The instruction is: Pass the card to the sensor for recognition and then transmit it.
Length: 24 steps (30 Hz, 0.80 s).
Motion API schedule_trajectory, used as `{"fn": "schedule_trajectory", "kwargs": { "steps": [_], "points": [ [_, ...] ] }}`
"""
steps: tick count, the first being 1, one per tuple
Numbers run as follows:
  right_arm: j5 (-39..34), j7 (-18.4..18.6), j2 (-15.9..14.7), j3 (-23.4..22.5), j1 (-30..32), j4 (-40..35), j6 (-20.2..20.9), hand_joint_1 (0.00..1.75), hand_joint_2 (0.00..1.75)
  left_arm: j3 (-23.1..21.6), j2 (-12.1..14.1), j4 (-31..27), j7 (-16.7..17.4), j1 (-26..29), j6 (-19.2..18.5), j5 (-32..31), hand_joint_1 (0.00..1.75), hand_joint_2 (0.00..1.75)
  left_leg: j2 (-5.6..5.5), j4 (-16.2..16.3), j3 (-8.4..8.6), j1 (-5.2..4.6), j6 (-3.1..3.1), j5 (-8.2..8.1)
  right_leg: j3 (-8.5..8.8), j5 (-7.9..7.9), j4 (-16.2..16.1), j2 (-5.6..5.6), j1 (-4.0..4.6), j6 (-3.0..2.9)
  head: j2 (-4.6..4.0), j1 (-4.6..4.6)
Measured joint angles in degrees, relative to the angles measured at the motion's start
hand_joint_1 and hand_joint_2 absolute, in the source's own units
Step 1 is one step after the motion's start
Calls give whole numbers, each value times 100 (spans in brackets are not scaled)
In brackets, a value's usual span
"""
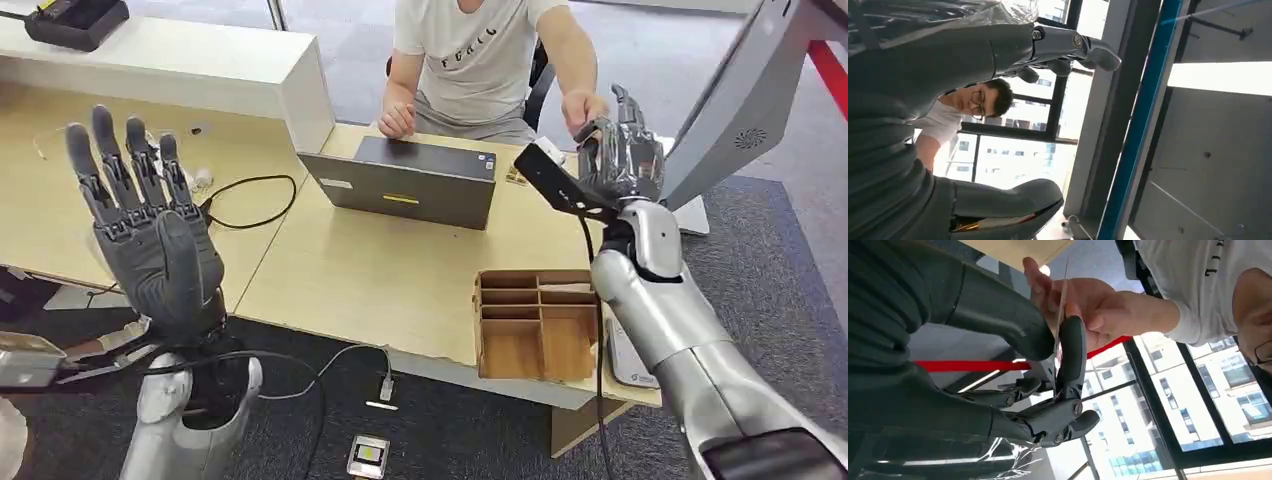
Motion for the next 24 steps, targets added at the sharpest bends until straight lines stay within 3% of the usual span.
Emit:
{"fn": "schedule_trajectory", "kwargs": {
  "steps": [1, 15, 22, 24],
  "points": [
    [2, 2, -4, 6, -8, 22, 0, 0, 175, -11, 24, 9, 0, 0, 9, 2, 0, 175, 0, 0, -1, 0, 0, 0, -1, 0, 0, 0, 0, 0, 0, -2],
    [-55, -26, -105, 76, -10, 33, 39, 0, 175, -133, 219, 35, 0, 45, 33, 52, 0, 175, 1, 1, 0, 0, 0, 0, -3, 0, 0, 1, 0, 0, 0, -2],
    [-520, -359, -286, 4, 286, -670, -221, 0, 175, -133, 282, 26, 0, 115, 136, -22, 0, 175, 0, 0, 2, 0, 0, 0, -1, 0, 0, 1, 1, 0, 0, -2],
    [-691, -413, -387, -55, 607, -1179, -271, 0, 175, -131, 302, 13, 0, 174, 197, -81, 0, 175, 0, 0, 3, 0, -1, -1, 0, 0, 0, 1, 2, 0, 0, -2]
  ]
}}
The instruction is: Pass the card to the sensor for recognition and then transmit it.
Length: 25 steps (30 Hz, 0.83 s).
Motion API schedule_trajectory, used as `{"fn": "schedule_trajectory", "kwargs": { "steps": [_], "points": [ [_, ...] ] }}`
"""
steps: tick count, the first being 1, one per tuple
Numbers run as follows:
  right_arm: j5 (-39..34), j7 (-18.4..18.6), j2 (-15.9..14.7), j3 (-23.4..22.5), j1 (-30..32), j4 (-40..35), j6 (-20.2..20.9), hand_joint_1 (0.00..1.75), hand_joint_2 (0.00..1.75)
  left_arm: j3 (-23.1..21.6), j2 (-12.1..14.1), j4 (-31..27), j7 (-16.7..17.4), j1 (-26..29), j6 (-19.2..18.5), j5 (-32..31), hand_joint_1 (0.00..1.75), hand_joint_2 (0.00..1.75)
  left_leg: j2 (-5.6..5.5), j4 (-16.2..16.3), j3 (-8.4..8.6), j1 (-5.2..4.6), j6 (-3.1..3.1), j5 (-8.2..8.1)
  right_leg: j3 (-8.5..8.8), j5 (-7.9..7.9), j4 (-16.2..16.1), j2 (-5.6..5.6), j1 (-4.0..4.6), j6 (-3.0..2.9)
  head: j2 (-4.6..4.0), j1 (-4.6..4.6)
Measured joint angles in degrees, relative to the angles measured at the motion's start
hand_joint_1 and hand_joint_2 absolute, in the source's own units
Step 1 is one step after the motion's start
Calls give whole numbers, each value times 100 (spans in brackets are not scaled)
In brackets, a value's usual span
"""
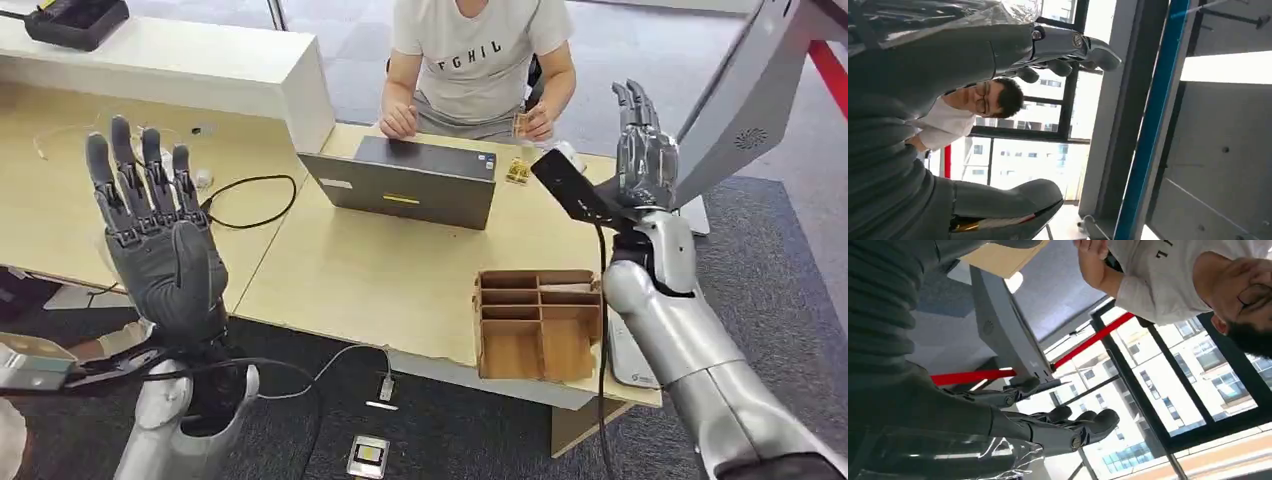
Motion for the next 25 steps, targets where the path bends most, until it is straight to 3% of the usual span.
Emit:
{"fn": "schedule_trajectory", "kwargs": {
  "steps": [5, 11, 18, 25],
  "points": [
    [-218, -105, -216, -107, 938, -1240, -70, 0, 175, 15, 43, -72, -2, 84, 109, -90, 0, 175, -2, -1, 1, 0, 0, -2, 0, -3, -2, -1, 0, 0, 0, 2],
    [-520, -435, -594, -247, 2304, -3277, -102, 0, 175, 35, 155, -216, -2, 170, 360, -238, 0, 175, 0, -4, -1, 1, 2, -4, 0, -6, -2, 0, 0, -2, 0, 2],
    [-894, -899, -666, -442, 3631, -4647, -610, 0, 175, 33, 238, -391, -2, 304, 583, -468, 0, 175, 0, -5, -1, 1, 1, -4, 1, -7, -2, -1, 0, -2, 0, 0],
    [-1414, -1447, -695, -583, 4435, -5575, -695, 0, 175, 33, 238, -450, -2, 340, 555, -498, 0, 175, 1, -5, -1, 0, 1, -4, 1, -6, -3, -1, -1, -2, 0, 2]
  ]
}}
